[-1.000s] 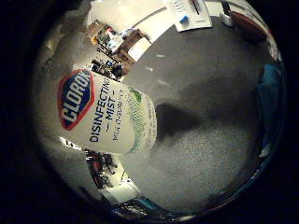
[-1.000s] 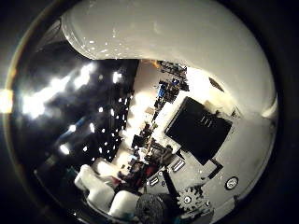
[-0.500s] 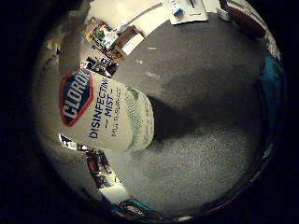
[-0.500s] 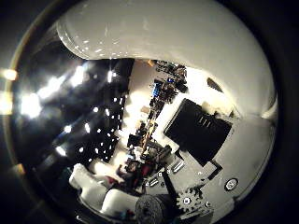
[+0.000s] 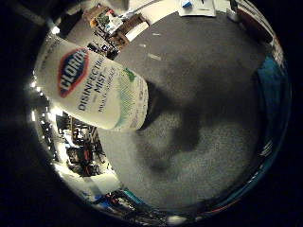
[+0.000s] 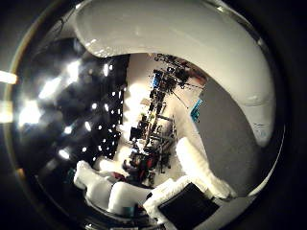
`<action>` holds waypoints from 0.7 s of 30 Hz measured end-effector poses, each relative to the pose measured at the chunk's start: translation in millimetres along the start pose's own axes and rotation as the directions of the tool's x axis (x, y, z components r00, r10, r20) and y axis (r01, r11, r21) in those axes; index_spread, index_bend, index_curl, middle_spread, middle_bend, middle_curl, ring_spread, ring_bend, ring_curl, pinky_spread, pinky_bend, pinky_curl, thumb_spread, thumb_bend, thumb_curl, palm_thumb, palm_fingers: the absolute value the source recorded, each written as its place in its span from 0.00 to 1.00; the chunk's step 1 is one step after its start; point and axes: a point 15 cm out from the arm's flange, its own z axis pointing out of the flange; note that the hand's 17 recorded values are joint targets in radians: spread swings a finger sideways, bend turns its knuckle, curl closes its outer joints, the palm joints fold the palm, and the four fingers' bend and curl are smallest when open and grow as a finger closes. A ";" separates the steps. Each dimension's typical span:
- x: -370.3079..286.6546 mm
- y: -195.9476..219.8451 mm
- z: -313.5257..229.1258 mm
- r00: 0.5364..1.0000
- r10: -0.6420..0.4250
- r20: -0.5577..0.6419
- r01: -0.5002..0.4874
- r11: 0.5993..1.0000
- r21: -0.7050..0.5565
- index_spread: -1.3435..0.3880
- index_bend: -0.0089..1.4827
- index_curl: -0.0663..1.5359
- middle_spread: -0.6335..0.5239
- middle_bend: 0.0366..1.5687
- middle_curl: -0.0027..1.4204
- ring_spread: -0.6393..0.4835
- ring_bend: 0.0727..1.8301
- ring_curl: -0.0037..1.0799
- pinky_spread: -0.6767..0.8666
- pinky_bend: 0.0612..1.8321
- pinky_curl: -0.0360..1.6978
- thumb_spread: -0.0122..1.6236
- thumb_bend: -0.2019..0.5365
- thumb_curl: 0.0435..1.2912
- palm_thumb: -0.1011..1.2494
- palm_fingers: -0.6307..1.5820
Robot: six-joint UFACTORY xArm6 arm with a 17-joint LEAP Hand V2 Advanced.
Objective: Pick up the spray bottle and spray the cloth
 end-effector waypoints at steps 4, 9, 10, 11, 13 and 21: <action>-10.6 -8.9 -21.7 1.000 -0.013 -0.008 0.013 0.999 0.031 0.58 0.14 0.29 0.58 0.16 0.23 0.67 0.20 0.19 0.70 0.19 0.26 0.68 0.25 0.34 0.61 0.34; -19.6 1.4 -38.3 1.000 -0.008 -0.017 0.009 0.999 0.039 0.58 0.13 0.28 0.58 0.12 0.23 0.68 0.16 0.18 0.71 0.17 0.23 0.68 0.25 0.33 0.62 0.36; -21.8 2.0 -42.3 1.000 -0.010 -0.019 0.011 0.999 0.042 0.57 0.13 0.28 0.58 0.11 0.23 0.68 0.15 0.18 0.71 0.17 0.23 0.68 0.25 0.33 0.62 0.36; -24.5 2.6 -47.2 1.000 -0.012 -0.022 0.013 0.999 0.047 0.57 0.13 0.28 0.58 0.11 0.23 0.69 0.14 0.18 0.71 0.16 0.23 0.68 0.25 0.33 0.62 0.37; -29.9 5.8 -59.5 0.999 -0.014 -0.030 0.016 0.998 0.059 0.57 0.13 0.28 0.58 0.10 0.22 0.69 0.13 0.18 0.72 0.15 0.22 0.68 0.25 0.33 0.63 0.38; -36.6 10.7 -102.2 0.995 -0.026 -0.101 0.033 0.997 0.069 0.57 0.13 0.27 0.60 0.09 0.21 0.71 0.10 0.20 0.73 0.16 0.21 0.68 0.24 0.33 0.63 0.36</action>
